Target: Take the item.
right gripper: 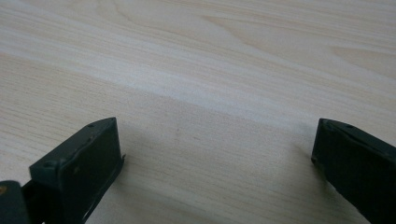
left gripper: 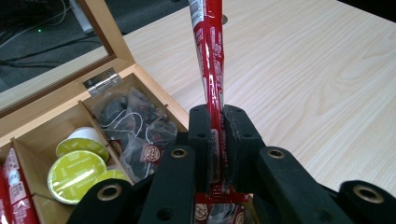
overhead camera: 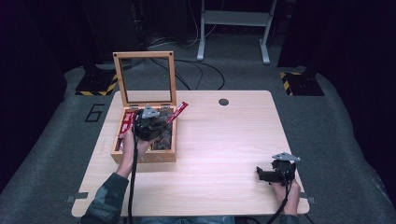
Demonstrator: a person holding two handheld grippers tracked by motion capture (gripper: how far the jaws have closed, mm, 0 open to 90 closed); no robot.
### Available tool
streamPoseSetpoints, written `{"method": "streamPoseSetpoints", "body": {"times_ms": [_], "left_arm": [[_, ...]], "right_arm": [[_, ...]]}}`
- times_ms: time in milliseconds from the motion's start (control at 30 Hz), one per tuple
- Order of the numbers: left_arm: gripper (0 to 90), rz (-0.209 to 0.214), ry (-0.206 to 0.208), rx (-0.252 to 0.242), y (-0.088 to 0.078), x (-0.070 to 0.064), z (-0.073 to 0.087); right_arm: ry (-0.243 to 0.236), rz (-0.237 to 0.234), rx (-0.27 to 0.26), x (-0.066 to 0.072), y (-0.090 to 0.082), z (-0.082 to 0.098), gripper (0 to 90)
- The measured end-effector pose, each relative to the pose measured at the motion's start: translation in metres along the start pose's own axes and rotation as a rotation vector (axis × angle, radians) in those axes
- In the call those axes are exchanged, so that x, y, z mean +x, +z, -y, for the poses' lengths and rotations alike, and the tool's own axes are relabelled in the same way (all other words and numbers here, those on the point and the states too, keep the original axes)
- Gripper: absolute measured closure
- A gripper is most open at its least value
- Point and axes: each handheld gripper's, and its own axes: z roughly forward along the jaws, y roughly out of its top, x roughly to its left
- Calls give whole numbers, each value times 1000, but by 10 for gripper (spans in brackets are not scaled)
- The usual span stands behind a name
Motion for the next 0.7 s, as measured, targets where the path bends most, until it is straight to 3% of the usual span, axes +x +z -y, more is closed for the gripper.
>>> {"method": "streamPoseSetpoints", "body": {"times_ms": [700], "left_arm": [[812, 48, 30, 11, 21, -20, -9]], "right_arm": [[-9, -7, 1, 0, 0, 0, 6]]}}
